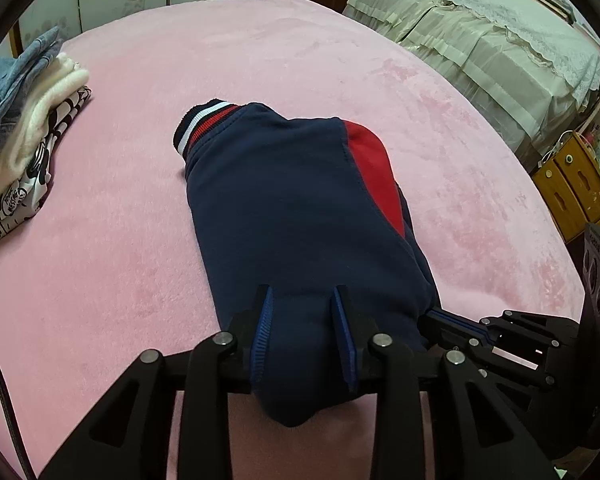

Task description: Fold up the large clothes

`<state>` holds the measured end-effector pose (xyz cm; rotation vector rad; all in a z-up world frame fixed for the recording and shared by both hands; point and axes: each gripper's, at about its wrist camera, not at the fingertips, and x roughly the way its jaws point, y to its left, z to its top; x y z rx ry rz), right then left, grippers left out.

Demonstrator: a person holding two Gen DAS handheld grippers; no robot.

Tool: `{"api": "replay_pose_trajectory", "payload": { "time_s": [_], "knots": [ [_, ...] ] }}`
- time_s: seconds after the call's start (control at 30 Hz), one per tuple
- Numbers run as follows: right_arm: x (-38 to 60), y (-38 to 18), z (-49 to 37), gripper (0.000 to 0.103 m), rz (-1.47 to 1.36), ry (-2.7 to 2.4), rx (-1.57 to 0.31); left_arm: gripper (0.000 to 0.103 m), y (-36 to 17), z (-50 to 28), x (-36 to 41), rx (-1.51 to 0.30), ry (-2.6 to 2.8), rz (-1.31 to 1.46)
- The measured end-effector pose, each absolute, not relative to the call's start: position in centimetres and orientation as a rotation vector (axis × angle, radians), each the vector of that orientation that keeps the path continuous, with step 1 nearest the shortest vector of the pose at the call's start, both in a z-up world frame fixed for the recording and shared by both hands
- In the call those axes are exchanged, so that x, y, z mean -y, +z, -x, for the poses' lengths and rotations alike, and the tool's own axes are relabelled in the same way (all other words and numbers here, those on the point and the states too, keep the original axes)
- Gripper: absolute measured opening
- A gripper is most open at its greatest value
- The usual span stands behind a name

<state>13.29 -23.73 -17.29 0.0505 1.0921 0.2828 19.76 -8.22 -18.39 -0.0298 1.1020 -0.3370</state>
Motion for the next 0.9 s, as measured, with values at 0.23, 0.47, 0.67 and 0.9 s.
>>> {"api": "replay_pose_trajectory", "payload": {
  "time_s": [0.23, 0.47, 0.67, 0.9],
  "knots": [
    [23.8, -14.0, -13.5, 0.002, -0.067, 0.279, -1.06, 0.056, -16.3, -19.5, 7.3, -1.149, -0.287, 0.047],
    [24.2, -9.8, -14.2, 0.037, -0.094, 0.279, -1.028, 0.076, -13.5, -19.9, 5.1, -1.149, -0.259, 0.115],
    [24.5, -9.0, -15.7, 0.062, -0.121, 0.31, -1.003, 0.083, -14.2, -21.3, 3.3, -1.176, -0.247, 0.191],
    [23.9, -13.0, -18.7, 0.062, -0.135, 0.374, -1.093, 0.084, -19.0, -23.4, 2.4, -1.305, -0.237, 0.32]
  ]
}}
